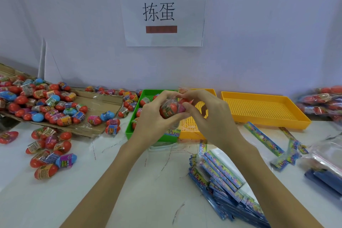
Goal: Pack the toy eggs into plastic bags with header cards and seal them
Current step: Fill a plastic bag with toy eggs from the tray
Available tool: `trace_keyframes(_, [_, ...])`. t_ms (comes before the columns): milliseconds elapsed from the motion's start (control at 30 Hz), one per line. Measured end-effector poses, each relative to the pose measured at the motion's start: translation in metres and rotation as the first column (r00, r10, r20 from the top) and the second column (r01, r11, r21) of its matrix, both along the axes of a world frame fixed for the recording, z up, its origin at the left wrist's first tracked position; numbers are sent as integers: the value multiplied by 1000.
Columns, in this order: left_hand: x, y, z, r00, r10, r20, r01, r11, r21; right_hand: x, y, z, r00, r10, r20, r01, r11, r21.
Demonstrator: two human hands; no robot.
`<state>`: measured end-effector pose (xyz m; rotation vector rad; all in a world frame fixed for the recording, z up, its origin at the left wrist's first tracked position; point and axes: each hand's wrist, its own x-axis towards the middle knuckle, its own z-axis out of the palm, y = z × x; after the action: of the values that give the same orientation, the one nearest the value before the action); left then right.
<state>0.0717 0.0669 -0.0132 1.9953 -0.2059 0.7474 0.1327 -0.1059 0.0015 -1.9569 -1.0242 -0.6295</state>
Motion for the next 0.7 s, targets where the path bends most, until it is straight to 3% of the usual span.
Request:
trace_keyframes(233, [-1, -1, 2, 997, -25, -75, 28, 999, 33, 7, -2, 0, 980, 83, -180, -77, 996, 44])
trace_keyframes(567, [-1, 0, 2, 987, -70, -145, 57, 994, -95, 2, 1, -5, 998, -11, 63, 12, 1000, -21])
trace_keyframes(700, [-1, 1, 5, 983, -93, -155, 36, 940, -339, 2, -2, 4, 983, -122, 135, 108, 989, 105])
